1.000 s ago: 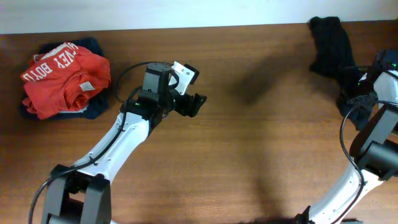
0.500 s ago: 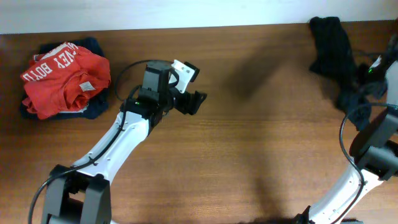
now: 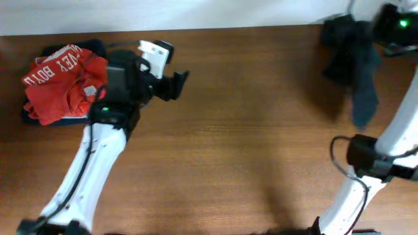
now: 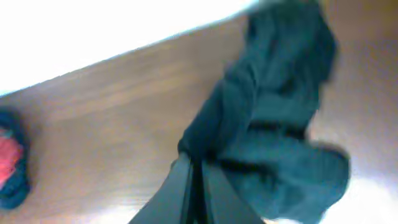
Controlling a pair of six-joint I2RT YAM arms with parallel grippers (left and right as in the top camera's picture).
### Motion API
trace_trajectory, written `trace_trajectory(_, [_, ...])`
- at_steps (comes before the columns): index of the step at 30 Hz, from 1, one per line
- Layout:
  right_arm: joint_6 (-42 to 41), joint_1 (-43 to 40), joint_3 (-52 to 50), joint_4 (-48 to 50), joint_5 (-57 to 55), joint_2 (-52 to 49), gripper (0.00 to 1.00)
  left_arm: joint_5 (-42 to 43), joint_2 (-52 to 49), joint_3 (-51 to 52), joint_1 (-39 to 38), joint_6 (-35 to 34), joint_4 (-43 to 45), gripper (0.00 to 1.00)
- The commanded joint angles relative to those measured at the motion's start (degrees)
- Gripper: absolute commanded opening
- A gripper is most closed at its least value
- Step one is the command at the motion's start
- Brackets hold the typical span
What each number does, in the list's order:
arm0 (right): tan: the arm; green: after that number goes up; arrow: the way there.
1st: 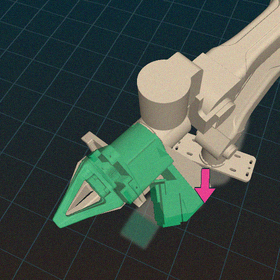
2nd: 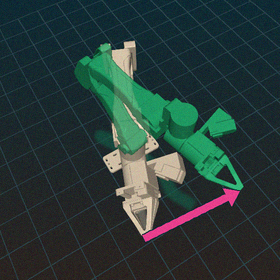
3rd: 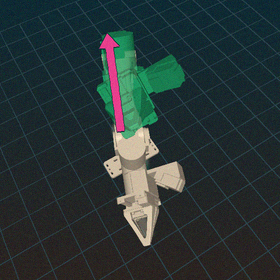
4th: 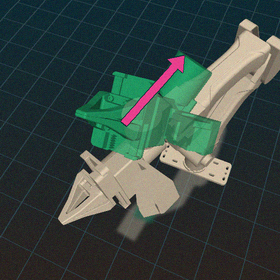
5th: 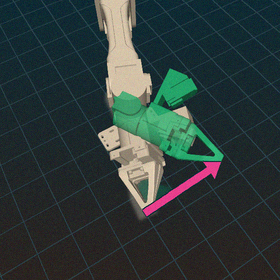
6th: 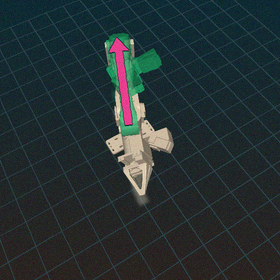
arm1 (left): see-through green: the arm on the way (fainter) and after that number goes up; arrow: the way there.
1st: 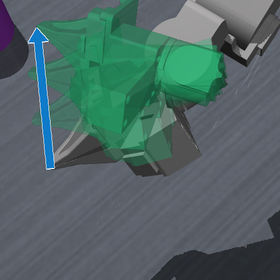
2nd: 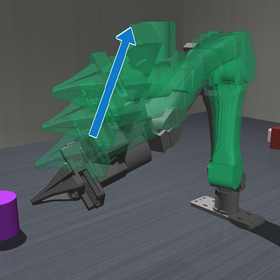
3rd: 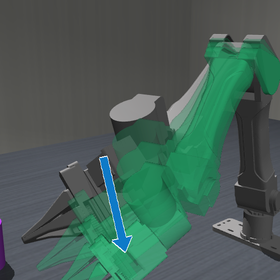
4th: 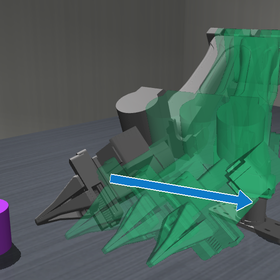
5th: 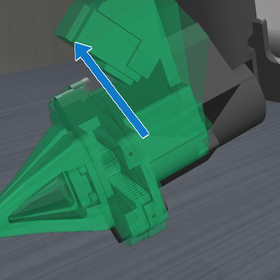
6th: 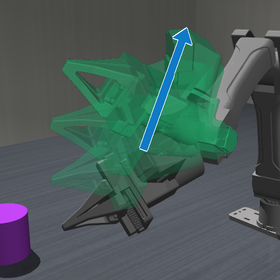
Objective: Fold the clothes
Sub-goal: 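Grasp the black t-shirt with the right gripper and lift it, then lift the black t-shirt high with the right gripper, letting it hang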
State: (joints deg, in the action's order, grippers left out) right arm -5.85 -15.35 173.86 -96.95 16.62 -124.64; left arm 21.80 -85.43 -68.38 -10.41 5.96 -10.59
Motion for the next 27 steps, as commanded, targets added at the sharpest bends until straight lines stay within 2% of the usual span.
trace_trajectory(1, [1.6,6.6,4.5,-0.3,1.8,5.1,0.04,-0.2,3.9,-1.4,1.2,-0.1,-2.0,0.78])
trace_trajectory(7, [5.3,17.6,4.7,-0.3,1.8,12.4,0.04,-0.2,6.6,-1.4,2.9,-0.1,-3.6,0.78])
trace_trajectory(12, [7.2,23.5,4.7,-0.3,1.5,18.4,0.04,-0.2,7.5,-1.4,3.7,-0.1,-4.1,0.78])
trace_trajectory(19, [8.4,24.2,4.7,-0.3,-4.9,22.7,0.04,1.5,7.7,-1.4,3.7,-0.1,-5.0,0.78])
trace_trajectory(27, [8.4,24.2,1.3,0.5,-9.9,18.5,0.04,8.9,7.7,-1.4,3.7,0.3,-9.9,0.78])
